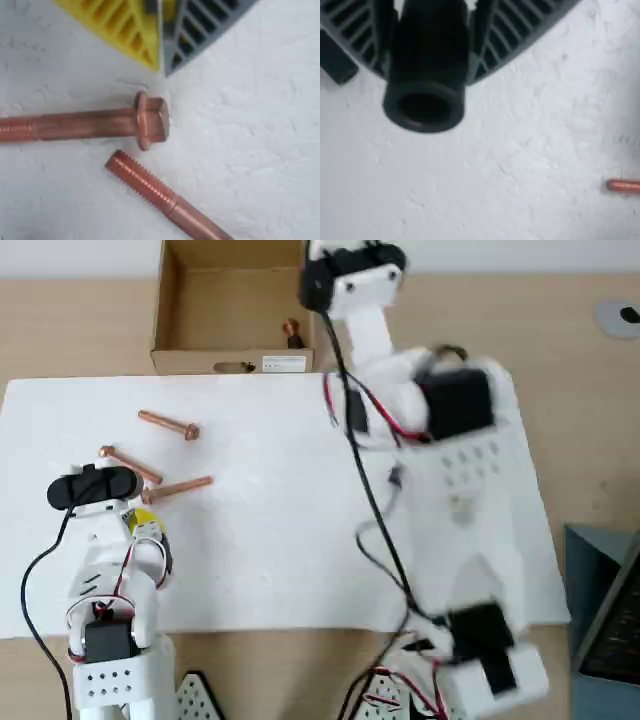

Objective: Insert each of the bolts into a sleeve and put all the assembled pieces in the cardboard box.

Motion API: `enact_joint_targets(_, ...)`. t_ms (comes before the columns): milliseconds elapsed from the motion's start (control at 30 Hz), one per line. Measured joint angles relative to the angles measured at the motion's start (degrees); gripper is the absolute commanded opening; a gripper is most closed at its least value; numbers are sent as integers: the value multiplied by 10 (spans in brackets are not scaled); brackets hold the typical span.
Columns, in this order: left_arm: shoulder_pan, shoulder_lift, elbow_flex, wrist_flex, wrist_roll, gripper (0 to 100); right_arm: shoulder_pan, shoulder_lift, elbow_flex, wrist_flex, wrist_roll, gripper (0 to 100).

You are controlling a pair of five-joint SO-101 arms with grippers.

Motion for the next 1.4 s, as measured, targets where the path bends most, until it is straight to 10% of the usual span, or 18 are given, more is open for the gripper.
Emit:
enact_joint_targets(700,0,47,-147,126,0,3,202,-432,475,-24,-28,9)
enact_joint_targets(1100,0,383,-408,126,29,1,202,-567,616,-69,-28,9)
enact_joint_targets(1400,-28,689,-616,126,182,1,202,-635,708,-127,-28,9)
